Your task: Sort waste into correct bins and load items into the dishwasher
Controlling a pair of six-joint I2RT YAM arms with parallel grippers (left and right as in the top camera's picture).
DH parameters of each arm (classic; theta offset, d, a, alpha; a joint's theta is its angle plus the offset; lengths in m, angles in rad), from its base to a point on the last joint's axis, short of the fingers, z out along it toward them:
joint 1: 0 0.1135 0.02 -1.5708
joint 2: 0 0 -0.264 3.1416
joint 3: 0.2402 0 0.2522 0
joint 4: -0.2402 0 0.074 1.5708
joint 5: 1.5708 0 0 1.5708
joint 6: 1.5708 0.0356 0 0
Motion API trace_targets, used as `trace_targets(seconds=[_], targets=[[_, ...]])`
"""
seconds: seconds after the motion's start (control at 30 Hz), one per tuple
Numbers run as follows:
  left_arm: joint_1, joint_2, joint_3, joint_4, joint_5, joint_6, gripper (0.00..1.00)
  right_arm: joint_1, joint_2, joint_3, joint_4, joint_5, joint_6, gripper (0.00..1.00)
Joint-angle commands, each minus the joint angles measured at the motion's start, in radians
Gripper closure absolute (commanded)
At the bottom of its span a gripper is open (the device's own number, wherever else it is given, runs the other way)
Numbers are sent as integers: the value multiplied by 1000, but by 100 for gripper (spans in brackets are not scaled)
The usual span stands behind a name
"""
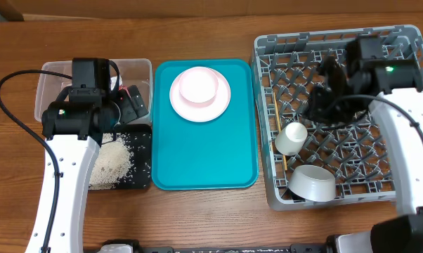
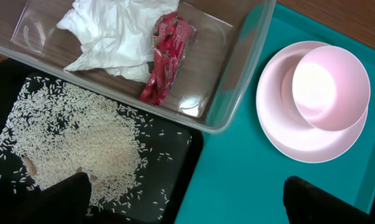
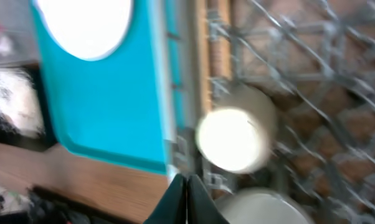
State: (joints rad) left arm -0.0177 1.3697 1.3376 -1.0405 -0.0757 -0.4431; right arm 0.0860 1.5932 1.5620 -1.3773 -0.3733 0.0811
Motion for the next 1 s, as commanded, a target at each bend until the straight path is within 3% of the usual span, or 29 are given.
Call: trace_targets(seconds=[0.0, 0.13, 0.43, 0.97], targets=[[4, -1, 14, 1, -2, 1, 0, 99, -11, 13, 56, -22, 175, 92], [4, -1, 14, 1, -2, 1, 0, 273, -9, 8, 186, 145, 378, 92], [4, -1, 14, 1, -2, 1, 0, 598, -9, 8, 235, 545, 415, 70], [4, -1, 14, 1, -2, 1, 0, 626, -9, 8, 19, 603, 448, 69]])
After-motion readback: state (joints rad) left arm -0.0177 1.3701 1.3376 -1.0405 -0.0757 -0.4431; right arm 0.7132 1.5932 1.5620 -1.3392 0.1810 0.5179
